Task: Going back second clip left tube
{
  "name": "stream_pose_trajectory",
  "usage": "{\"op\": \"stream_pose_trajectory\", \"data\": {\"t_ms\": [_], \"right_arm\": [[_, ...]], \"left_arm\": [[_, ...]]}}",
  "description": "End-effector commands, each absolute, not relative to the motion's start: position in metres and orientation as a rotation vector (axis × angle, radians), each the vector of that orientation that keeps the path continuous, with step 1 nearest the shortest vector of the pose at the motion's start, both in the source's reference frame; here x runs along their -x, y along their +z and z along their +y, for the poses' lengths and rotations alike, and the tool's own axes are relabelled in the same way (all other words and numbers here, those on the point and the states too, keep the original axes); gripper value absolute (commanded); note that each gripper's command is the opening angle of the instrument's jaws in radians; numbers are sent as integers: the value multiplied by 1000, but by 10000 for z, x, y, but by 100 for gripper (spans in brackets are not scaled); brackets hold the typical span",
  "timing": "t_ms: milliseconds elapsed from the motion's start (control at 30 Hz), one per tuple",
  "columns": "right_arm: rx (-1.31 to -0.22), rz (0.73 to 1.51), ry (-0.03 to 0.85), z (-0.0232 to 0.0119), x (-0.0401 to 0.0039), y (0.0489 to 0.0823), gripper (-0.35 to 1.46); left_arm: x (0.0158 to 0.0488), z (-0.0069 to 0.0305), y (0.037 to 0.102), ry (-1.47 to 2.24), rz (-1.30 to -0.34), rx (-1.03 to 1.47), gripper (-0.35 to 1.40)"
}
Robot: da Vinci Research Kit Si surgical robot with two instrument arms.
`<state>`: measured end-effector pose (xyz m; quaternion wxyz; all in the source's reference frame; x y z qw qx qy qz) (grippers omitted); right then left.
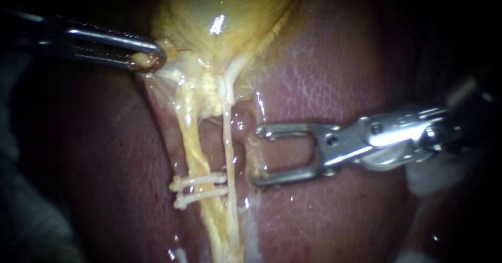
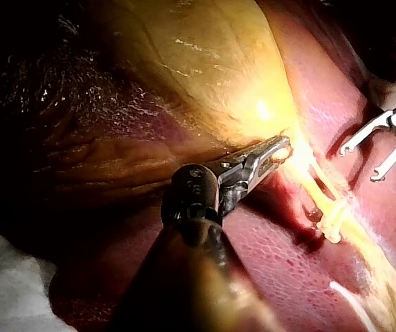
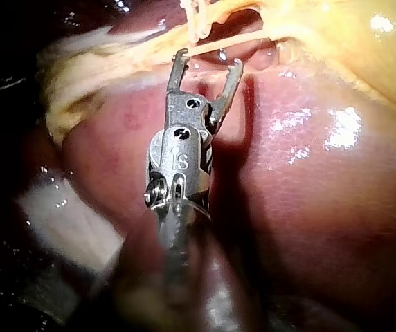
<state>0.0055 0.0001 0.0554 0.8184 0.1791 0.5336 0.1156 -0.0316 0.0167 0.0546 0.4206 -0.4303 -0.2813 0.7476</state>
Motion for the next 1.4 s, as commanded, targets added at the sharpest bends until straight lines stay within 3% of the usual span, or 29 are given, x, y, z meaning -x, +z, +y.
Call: {"op": "stream_pose_trajectory", "data": {"t_ms": [33,233,533,967,1400], "right_arm": [[-369,1122,230,3,-47,548,50],[-331,1063,163,13,-26,534,50],[-327,1065,153,16,-21,530,50],[-331,1066,155,25,-18,521,50],[-333,1067,155,26,-16,517,50]], "left_arm": [[315,167,546,1873,-706,1079,-35],[315,167,546,1874,-706,1079,-35],[319,167,552,1874,-701,1079,-35],[349,160,611,1890,-687,1088,-35],[353,160,613,1892,-687,1085,-35]]}}
